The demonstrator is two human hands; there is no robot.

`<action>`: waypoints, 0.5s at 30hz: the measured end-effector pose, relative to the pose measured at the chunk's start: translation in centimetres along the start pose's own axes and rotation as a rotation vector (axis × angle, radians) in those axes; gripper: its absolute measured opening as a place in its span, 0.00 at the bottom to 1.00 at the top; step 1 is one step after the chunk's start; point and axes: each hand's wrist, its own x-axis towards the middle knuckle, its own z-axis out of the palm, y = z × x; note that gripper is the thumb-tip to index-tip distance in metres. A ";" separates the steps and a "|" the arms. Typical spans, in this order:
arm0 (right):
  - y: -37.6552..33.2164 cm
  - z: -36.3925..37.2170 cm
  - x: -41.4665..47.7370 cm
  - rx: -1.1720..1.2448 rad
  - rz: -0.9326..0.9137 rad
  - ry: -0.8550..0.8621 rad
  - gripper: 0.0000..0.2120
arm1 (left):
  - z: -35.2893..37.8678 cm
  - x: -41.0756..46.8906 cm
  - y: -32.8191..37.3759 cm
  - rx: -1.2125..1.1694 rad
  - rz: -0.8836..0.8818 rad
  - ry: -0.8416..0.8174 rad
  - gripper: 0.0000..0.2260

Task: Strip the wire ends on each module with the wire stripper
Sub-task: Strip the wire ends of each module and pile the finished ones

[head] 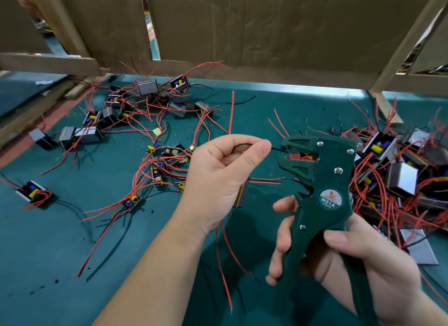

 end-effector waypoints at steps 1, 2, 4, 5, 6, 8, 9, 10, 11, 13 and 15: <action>0.0 -1.2 0.0 -0.074 -0.073 -0.078 0.39 | 0.0 0.0 0.0 0.002 -0.003 0.000 0.05; 1.4 -1.6 -0.7 -0.273 -0.102 0.005 0.21 | 0.0 0.0 0.0 0.002 -0.004 0.000 0.05; 2.1 -1.7 -1.5 -0.482 -0.098 0.239 0.19 | 0.1 0.0 -0.1 0.004 -0.004 0.001 0.06; 1.9 -1.7 -1.7 -0.500 -0.068 0.300 0.21 | 0.1 0.0 -0.2 0.006 -0.003 0.002 0.06; 1.9 -1.2 -1.7 -0.526 -0.055 0.358 0.20 | 0.1 0.0 -0.2 0.007 -0.002 0.001 0.05; 2.0 -0.8 -1.3 -0.534 -0.042 0.375 0.19 | 0.2 0.0 -0.2 0.007 0.004 -0.008 0.05; 2.0 -0.9 -1.2 -0.519 -0.049 0.392 0.19 | 0.2 0.0 -0.3 0.009 0.007 -0.013 0.05; 2.0 -0.7 -1.2 -0.524 -0.059 0.400 0.19 | 0.2 0.0 -0.3 0.014 0.011 -0.018 0.05; 2.1 -0.6 -1.2 -0.526 -0.066 0.425 0.20 | 0.2 0.0 -0.3 0.020 0.010 -0.021 0.05; 2.3 -0.2 -1.3 -0.549 -0.064 0.477 0.22 | 0.0 -0.1 -0.3 0.059 0.012 -0.024 0.04; 2.9 0.2 -0.9 -0.569 -0.083 0.556 0.24 | 0.0 0.0 -0.3 0.121 0.027 -0.024 0.03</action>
